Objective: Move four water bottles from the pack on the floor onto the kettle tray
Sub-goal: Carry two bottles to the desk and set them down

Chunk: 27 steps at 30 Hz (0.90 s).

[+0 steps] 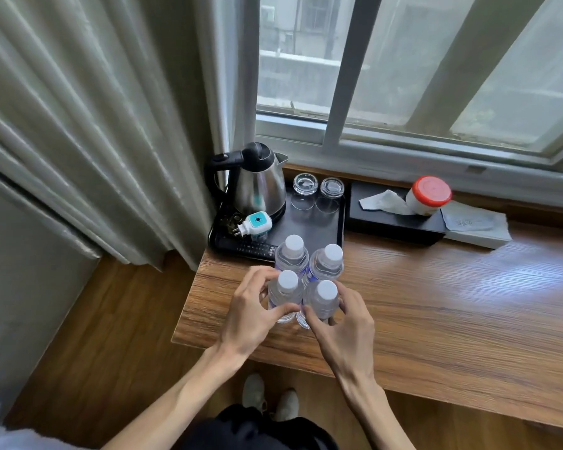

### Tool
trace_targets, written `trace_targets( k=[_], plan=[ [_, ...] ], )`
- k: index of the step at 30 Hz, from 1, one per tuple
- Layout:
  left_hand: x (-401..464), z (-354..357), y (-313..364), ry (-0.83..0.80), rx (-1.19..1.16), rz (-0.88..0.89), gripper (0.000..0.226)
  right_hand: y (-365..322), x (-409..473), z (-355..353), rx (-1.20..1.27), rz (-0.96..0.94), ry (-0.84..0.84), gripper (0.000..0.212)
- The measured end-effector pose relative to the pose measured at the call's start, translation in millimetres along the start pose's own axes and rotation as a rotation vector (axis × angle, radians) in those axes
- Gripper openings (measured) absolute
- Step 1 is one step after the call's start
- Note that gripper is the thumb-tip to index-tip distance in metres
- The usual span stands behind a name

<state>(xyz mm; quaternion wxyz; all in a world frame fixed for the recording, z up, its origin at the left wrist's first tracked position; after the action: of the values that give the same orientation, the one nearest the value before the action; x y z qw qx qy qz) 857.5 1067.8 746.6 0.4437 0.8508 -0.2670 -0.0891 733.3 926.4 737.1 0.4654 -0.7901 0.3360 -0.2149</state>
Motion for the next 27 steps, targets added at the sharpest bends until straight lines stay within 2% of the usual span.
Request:
trace_targets(
  k=[13,20,24,27],
  plan=[
    [4,2,-1,-0.071,0.052,0.007,0.066,1,-1,-3,-0.044,-0.014,-0.050,0.069],
    [5,-6,-1,-0.134,-0.068,-0.037,0.071,1,1,-10,0.033,0.015,-0.126,0.098],
    [9,-19,9,-0.151,-0.079,-0.011,0.071,-6,4,-25,0.111,-0.007,-0.177,0.090],
    [17,-30,19,-0.130,-0.130,0.004,0.053,-13,13,-37,0.233,0.013,-0.173,0.072]
  ],
)
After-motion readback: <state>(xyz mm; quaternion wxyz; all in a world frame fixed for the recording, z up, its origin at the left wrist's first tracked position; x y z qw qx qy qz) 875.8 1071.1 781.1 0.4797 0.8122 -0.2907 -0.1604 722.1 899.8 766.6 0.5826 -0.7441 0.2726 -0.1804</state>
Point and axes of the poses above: each hand's wrist, its own x-axis towards the middle knuckle, its own z-axis out of the palm, y = z × x, the point moved 5 cm from there along x, towards the middle knuckle, and after that the axes turned 9 degrees about x, right-handed, at the moved point
